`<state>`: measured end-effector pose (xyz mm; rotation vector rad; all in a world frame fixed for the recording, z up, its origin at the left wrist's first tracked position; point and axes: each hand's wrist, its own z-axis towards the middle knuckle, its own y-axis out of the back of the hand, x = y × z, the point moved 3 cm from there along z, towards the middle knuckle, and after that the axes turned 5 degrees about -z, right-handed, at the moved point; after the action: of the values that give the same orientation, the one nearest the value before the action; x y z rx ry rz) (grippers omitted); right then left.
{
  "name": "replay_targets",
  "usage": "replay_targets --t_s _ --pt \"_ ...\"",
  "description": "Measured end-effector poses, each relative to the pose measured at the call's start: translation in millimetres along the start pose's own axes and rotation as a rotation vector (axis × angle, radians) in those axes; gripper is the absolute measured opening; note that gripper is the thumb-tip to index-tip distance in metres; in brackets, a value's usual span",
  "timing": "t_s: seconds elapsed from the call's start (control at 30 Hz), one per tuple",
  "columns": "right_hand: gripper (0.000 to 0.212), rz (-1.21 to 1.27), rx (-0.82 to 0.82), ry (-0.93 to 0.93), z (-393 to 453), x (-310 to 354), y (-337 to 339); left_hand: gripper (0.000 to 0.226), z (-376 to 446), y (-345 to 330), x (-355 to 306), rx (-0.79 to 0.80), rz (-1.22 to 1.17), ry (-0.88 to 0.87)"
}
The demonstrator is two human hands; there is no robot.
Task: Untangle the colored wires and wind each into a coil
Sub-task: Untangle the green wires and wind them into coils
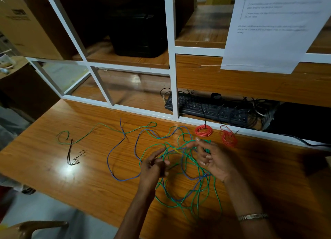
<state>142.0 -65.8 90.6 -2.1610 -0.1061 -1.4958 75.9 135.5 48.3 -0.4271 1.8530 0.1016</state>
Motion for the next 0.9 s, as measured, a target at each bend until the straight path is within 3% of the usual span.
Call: replay_targets --t_s 0.1,0.23,0.37,0.5,0.6,0.73,0.8,0.9 --pt "0.037 -0.052 0.024 -0.017 -1 1 2 0.063 -1 -1 2 0.059 0.023 0.052" --pt "0.034 -0.165 0.103 -0.079 -2 -2 -4 0.077 -6 -10 -5 0.215 -0.205 0.168" --pt "0.034 -0.043 -0.009 -0.153 5 -9 7 0.045 -8 -9 -17 0.275 -0.276 0.174" --pt "0.031 -0.016 -0.131 -0.239 10 -19 13 0.030 -12 -11 -20 0.341 -0.354 0.147" --pt "0.031 -0.020 -0.174 -0.280 11 -24 13 0.015 -10 -10 -20 0.291 -0.494 0.147" --pt "0.030 -0.005 -0.161 -0.281 5 -15 15 0.028 -9 -8 -20 0.193 -0.456 0.247" --pt "0.032 -0.024 -0.129 -0.274 2 -10 13 0.027 -12 -10 -17 0.146 -0.380 0.301" --pt "0.032 -0.067 -0.078 -0.238 3 -9 7 0.027 -10 -11 -12 0.032 -0.159 0.215"
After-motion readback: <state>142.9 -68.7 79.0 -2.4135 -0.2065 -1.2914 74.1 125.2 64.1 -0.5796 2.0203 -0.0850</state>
